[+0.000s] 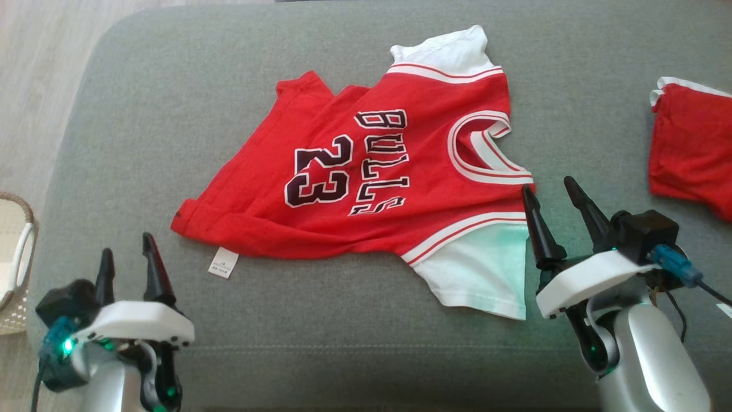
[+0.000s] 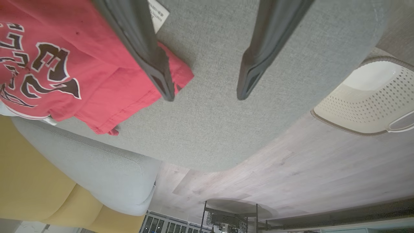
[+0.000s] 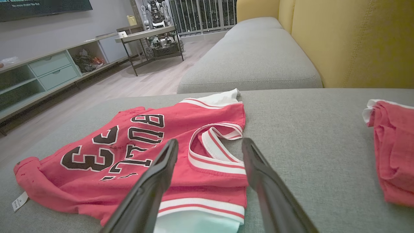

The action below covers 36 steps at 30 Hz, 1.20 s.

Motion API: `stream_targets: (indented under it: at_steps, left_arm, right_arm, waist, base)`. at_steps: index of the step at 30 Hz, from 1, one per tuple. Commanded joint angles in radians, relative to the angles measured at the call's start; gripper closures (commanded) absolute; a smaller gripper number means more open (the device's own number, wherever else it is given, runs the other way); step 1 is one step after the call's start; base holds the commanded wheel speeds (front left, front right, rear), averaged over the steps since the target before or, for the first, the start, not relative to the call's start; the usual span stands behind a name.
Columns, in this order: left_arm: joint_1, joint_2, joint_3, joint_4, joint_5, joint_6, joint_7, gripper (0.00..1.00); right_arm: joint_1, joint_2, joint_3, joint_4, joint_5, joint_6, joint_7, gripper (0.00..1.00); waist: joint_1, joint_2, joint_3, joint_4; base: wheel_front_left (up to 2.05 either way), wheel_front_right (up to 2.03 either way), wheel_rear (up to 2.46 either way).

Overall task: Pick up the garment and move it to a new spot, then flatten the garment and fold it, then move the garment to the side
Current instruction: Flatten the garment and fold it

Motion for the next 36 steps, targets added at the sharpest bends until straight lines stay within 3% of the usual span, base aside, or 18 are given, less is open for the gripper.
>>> stream_targets:
  at_steps: [1,9,32,33,34,36]
  left_arm:
    - [-0.030,0.011,0.032,-0.042,0.009,-0.006,-0.012,0.00]
    - [-0.075,0.006,0.004,0.025,0.041,-0.053,-0.012,0.00]
    - [-0.307,0.092,-0.086,0.505,0.076,-0.128,0.062,0.00]
    - [-0.314,0.092,-0.090,0.523,0.075,-0.133,0.070,0.30]
    - [-0.321,0.093,-0.092,0.539,0.074,-0.134,0.075,1.00]
    - [-0.332,0.095,-0.096,0.564,0.073,-0.135,0.075,1.00]
  right_arm:
    - [-0.010,-0.003,0.023,-0.031,0.002,0.000,-0.009,0.00]
    - [-0.035,-0.003,0.033,-0.041,0.002,0.000,-0.010,0.00]
    - [-0.053,-0.003,0.041,-0.006,0.006,0.000,-0.036,0.00]
    - [-0.054,-0.003,0.041,-0.005,0.006,0.000,-0.036,0.00]
    - [-0.055,-0.003,0.041,-0.004,0.006,0.000,-0.037,0.00]
    - [-0.057,-0.003,0.039,-0.002,0.007,0.000,-0.039,0.00]
  waist:
    - [0.0000,-0.0001,0.004,0.003]
    - [0.0000,-0.0001,0.053,-0.015]
    - [0.0000,-0.0001,0.084,-0.083]
    - [0.0000,-0.0001,0.085,-0.085]
    - [0.0000,-0.0001,0.086,-0.087]
    - [0.0000,-0.0001,0.086,-0.088]
  base:
    - [0.00,0.00,0.00]
    - [0.00,0.00,0.00]
    - [0.00,0.00,0.00]
    - [0.00,0.00,0.00]
    - [0.00,0.00,0.00]
    - [0.00,0.00,0.00]
